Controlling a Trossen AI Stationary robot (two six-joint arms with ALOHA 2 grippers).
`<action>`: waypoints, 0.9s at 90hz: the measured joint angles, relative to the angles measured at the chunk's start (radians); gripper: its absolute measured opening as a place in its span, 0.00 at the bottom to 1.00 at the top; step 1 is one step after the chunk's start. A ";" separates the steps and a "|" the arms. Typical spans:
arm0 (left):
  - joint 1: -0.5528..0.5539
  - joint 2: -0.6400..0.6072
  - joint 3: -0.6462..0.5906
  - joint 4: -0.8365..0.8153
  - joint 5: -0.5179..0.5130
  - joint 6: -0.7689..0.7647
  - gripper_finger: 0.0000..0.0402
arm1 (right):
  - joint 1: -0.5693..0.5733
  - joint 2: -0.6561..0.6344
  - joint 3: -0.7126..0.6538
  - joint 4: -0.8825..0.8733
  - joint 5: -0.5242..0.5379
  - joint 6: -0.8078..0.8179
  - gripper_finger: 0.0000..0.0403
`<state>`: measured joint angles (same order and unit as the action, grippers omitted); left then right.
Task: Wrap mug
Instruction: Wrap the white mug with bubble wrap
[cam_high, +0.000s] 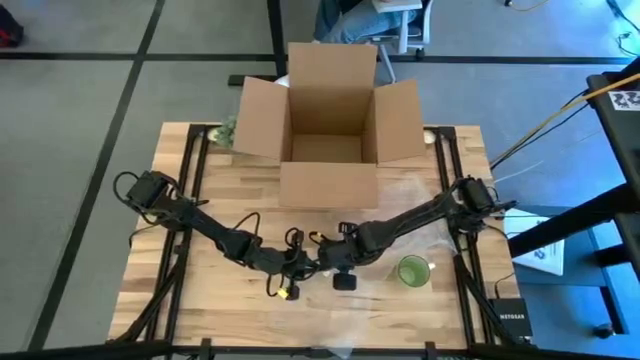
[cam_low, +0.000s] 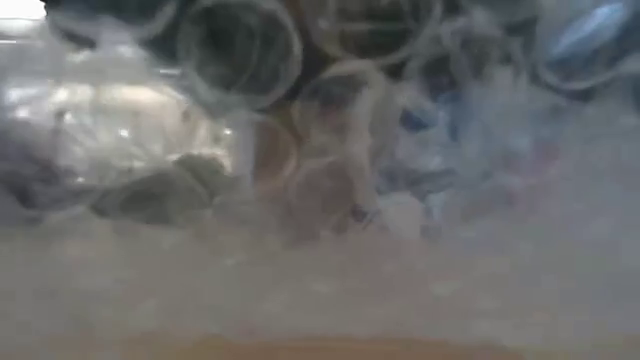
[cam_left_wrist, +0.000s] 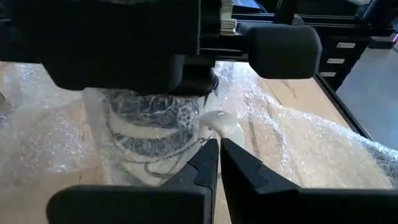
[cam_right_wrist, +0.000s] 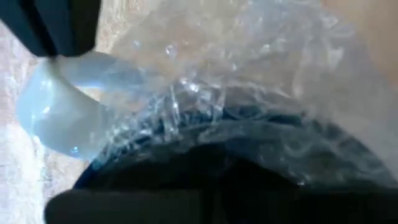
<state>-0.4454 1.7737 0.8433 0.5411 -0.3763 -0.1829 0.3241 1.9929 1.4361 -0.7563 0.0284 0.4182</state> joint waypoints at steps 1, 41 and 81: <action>0.000 0.000 0.000 0.000 0.000 0.000 0.00 | 0.000 0.000 0.003 0.000 -0.003 0.000 0.03; 0.000 0.000 0.000 -0.009 0.000 0.000 0.00 | 0.002 0.013 0.213 -0.206 -0.004 -0.049 0.31; 0.000 0.000 0.000 -0.010 0.001 0.000 0.00 | -0.006 0.010 0.310 -0.308 0.001 -0.068 0.31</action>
<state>-0.4450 1.7737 0.8433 0.5308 -0.3756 -0.1829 0.3183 2.0029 1.7464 -1.0648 0.0298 0.3503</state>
